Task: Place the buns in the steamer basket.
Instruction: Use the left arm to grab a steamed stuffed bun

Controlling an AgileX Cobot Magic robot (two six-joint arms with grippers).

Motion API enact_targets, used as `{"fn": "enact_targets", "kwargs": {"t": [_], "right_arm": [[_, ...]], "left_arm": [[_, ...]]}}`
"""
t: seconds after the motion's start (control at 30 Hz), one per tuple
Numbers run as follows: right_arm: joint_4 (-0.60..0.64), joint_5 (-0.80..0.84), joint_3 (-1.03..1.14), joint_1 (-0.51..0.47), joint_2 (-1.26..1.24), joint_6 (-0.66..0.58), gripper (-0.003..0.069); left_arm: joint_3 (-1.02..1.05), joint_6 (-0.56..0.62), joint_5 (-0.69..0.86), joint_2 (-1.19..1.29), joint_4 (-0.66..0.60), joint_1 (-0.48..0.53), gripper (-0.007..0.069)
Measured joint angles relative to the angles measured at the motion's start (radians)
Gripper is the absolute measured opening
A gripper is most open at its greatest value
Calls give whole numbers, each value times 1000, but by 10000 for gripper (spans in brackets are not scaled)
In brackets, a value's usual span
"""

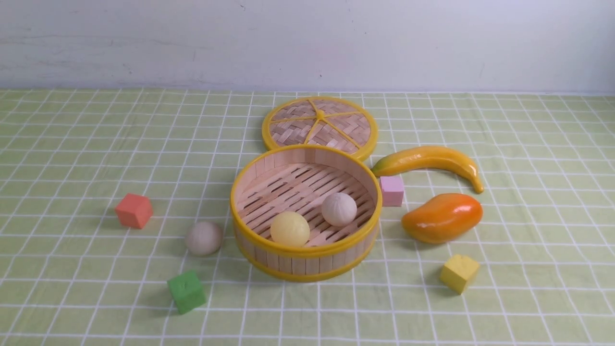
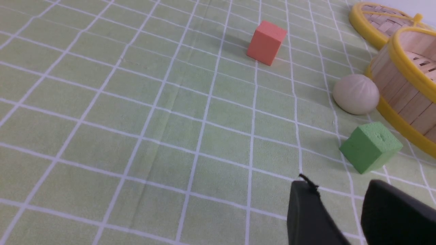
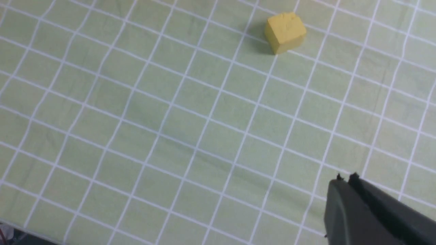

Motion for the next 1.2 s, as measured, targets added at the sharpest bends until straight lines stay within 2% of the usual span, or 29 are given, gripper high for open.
{"fn": "enact_targets", "kwargs": {"t": [0.5, 0.67, 0.87, 0.9, 0.97, 1.07, 1.2], "right_arm": [[4, 3, 26, -2, -19, 0, -3], [40, -2, 82, -21, -88, 0, 1], [146, -188, 187, -182, -307, 1, 3], [149, -213, 195, -198, -326, 1, 3], [153, -376, 235, -306, -445, 2, 6], [138, -522, 255, -408, -553, 3, 8], [127, -644, 263, -509, -634, 3, 15]], "left_arm": [[0, 0, 0, 0, 0, 0, 237], [0, 0, 0, 0, 0, 0, 237], [0, 0, 0, 0, 0, 0, 237], [0, 0, 0, 0, 0, 0, 237], [0, 0, 0, 0, 0, 0, 237], [0, 0, 0, 0, 0, 0, 237], [0, 0, 0, 0, 0, 0, 237]]}}
